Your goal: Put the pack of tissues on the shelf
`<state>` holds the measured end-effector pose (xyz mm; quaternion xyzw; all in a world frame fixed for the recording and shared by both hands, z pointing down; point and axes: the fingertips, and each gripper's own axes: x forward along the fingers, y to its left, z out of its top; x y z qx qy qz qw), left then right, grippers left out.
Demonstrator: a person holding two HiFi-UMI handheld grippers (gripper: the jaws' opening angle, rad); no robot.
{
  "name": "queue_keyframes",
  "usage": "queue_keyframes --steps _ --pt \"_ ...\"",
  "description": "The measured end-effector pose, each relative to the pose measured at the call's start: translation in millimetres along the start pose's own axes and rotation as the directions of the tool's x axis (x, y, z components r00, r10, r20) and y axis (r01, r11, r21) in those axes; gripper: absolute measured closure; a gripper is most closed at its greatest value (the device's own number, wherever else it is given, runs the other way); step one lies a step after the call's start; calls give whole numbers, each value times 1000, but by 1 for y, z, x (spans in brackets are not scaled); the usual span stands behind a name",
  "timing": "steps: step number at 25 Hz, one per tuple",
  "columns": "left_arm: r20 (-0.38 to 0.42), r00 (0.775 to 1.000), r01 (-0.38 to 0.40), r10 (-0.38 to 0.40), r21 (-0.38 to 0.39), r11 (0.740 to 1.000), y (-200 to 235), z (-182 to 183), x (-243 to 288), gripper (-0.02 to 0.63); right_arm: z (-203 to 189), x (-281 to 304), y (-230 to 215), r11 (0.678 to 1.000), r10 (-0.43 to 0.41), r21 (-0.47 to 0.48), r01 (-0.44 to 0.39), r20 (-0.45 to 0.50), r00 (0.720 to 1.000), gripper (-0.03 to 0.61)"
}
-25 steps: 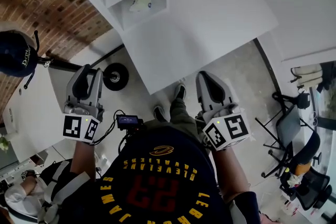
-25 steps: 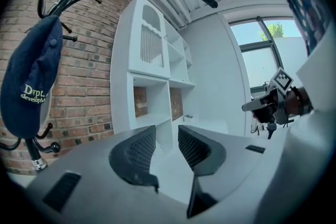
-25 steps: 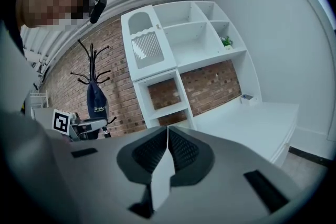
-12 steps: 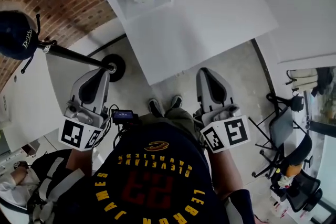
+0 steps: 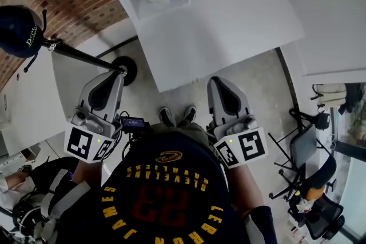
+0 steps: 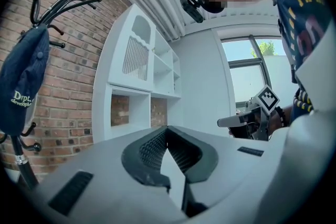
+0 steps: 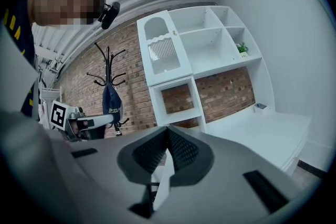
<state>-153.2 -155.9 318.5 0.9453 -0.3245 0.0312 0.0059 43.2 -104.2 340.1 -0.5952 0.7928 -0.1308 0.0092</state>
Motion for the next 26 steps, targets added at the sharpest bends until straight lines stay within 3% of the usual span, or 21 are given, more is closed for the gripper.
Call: queue_keyframes --steps 17,26 --pt "-18 1000 -3 3 13 1000 -9 5 21 609 7 -7 -14 1000 27 5 -27 -11 1000 571" --pt "-45 999 -28 28 -4 1000 -12 -14 28 609 -8 -11 -28 999 36 21 -36 -32 999 571"
